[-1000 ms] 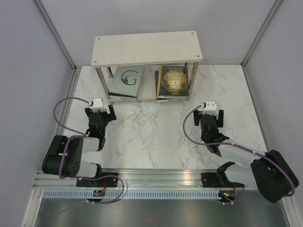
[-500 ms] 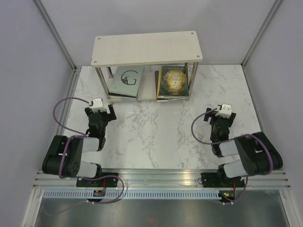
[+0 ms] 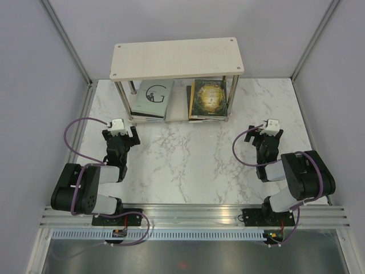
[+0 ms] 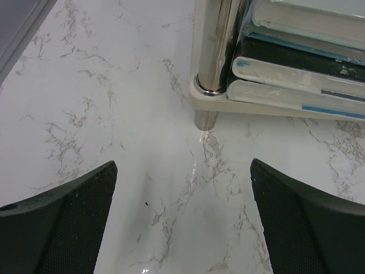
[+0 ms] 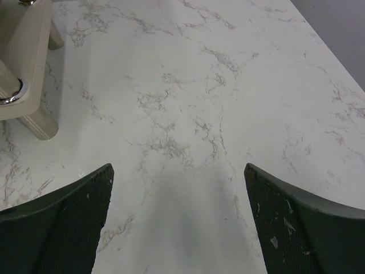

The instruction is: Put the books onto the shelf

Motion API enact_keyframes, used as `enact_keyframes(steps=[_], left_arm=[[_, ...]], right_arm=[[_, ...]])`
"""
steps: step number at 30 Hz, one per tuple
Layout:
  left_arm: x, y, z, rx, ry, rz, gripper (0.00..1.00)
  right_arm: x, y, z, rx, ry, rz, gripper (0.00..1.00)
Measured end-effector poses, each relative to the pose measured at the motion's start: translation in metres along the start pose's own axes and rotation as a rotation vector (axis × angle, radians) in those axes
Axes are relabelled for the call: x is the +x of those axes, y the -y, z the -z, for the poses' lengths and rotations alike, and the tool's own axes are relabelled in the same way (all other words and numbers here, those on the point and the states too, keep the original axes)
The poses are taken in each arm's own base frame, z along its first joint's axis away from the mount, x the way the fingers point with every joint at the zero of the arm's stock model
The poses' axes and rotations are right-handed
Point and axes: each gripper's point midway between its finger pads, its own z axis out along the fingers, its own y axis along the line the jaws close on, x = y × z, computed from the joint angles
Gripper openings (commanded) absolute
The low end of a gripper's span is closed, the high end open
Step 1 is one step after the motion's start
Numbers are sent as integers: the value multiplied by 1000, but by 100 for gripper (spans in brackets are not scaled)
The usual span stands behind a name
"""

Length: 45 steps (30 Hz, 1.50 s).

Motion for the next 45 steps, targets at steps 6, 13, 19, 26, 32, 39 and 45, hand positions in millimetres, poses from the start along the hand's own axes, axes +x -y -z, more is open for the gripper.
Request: enact_keyframes(steps=[6, 13, 19, 26, 32, 39, 45], left_arm=[[0, 0, 0, 0, 0, 0, 100], [0, 0, 0, 0, 0, 0, 100], [0, 0, 0, 0, 0, 0, 100], [0, 0, 0, 0, 0, 0, 100], [0, 0, 0, 0, 0, 0, 100], [0, 0, 0, 0, 0, 0, 100], [0, 0, 0, 0, 0, 0, 100]], right_arm=[[0, -2, 0, -13, -1, 0, 98], [0, -2, 0, -13, -2, 0, 98], [0, -2, 0, -16, -2, 0, 98], [0, -2, 0, -16, -2, -1, 98], [0, -2, 0, -16, -2, -1, 98], [0, -2, 0, -15, -2, -1, 98], [0, -2, 0, -15, -2, -2, 98]])
